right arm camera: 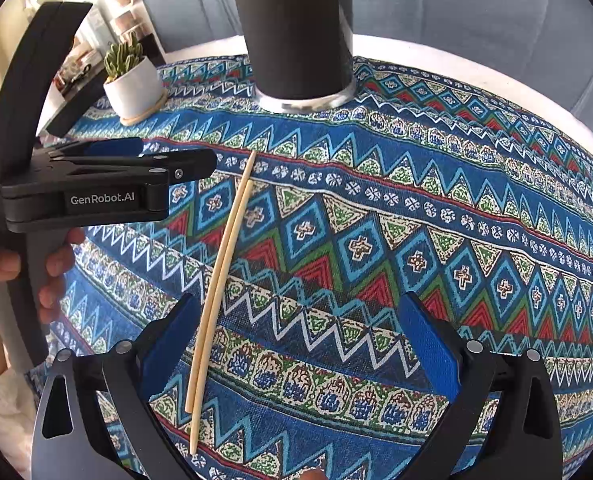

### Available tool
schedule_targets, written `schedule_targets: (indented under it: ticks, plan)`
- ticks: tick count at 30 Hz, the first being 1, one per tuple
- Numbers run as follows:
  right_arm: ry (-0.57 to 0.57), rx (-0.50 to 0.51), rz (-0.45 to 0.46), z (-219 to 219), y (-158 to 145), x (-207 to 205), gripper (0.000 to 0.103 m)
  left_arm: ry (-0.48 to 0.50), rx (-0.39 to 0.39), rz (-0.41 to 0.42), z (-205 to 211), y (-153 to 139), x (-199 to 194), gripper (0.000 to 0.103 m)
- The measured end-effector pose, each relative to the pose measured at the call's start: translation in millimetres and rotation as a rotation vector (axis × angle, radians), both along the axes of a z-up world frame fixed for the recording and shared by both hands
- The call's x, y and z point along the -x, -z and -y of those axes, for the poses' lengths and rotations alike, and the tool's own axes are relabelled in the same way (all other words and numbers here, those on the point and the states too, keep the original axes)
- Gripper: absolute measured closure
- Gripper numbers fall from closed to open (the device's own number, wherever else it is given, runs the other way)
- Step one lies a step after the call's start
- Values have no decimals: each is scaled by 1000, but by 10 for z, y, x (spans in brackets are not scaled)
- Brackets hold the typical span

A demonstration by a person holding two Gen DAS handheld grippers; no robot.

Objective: Organize utensils
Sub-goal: 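Move both open tools back down toward the last sticks on the cloth, then close the left tool on one wooden stick while the right tool grasps another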

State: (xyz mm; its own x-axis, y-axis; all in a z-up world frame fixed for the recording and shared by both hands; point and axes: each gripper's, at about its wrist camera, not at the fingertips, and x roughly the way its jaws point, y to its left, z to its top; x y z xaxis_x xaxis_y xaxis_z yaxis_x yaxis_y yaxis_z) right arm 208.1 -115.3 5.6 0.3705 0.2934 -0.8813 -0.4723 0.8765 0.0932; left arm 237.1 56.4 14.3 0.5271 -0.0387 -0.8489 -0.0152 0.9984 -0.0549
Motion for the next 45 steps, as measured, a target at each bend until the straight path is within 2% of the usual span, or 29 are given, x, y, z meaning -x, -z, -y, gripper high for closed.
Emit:
schedule_targets:
  ticks: [6, 12, 17, 23, 24, 25, 29, 32, 38, 40, 41, 42, 43, 45]
  plan:
    - [-16, 28, -29, -63, 114, -27, 8, 17, -1, -25, 83, 66, -21, 6]
    - [-13, 63, -17, -109, 149, -20, 8, 30, -8, -63, 178, 209, -47, 6]
    - [-32, 105, 13, -200, 177, 55, 8, 32, -19, -45, 243, 238, -45, 5]
    - [-34, 80, 32, -152, 193, 71, 7, 44, -26, -68, 244, 231, 71, 6]
    - [-35, 79, 36, -154, 197, 76, 7, 62, -66, -80, 284, 247, 97, 6]
    - [-36, 77, 40, -153, 196, 79, 7, 80, -72, -70, 298, 242, 144, 6]
    - [-34, 66, 61, -119, 192, 130, 7, 97, -65, -74, 267, 241, 231, 5]
    - [-40, 68, 57, -113, 182, 144, 7, 82, -62, -83, 230, 237, 305, 5]
    - [-70, 78, 55, -86, 146, 157, 9, 40, -64, -43, 201, 250, 467, 5]
    - [-81, 74, 54, -50, 128, 172, 12, 28, -62, -36, 179, 231, 515, 10]
    - [-82, 71, 57, -27, 114, 175, 18, 18, -63, -29, 171, 217, 545, 15]
    - [-75, 64, 62, 7, 90, 177, 30, 2, -65, -17, 162, 203, 584, 22]
    - [-56, 59, 67, 45, 76, 184, 36, -8, -67, -6, 154, 191, 627, 26]
    - [-38, 54, 84, 151, 46, 205, 65, -21, -69, 14, 129, 178, 701, 39]
